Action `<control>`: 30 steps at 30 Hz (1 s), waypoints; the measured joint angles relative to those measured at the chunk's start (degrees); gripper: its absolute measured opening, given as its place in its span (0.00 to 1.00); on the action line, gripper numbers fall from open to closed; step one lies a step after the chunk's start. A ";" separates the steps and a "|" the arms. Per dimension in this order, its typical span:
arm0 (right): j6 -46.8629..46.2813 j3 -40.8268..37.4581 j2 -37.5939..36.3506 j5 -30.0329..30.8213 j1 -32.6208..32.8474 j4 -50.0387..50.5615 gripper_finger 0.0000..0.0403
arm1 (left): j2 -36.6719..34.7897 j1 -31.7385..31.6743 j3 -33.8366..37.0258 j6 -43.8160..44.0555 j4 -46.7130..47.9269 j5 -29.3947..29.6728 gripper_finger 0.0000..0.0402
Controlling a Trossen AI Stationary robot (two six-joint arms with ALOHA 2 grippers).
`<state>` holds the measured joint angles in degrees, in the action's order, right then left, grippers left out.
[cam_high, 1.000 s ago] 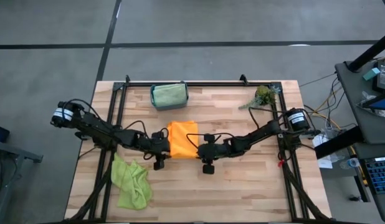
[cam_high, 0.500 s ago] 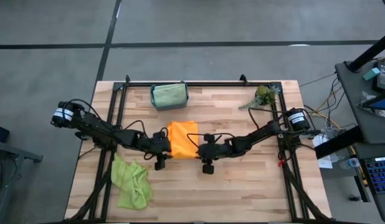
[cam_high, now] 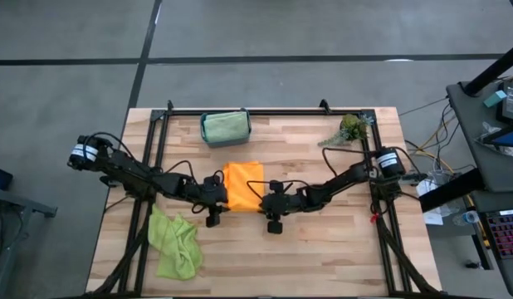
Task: Fold microfiber towels
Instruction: Fold the orange microfiber towel
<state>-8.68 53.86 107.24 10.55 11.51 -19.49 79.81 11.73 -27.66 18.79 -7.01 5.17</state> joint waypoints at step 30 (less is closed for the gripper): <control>-0.55 0.02 -0.61 0.16 0.00 0.69 0.03 | -0.80 0.03 0.00 -8.30 0.37 -5.02 0.00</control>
<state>-9.23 53.88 106.63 10.71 11.51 -18.80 79.01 11.75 -27.66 10.49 -6.63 0.15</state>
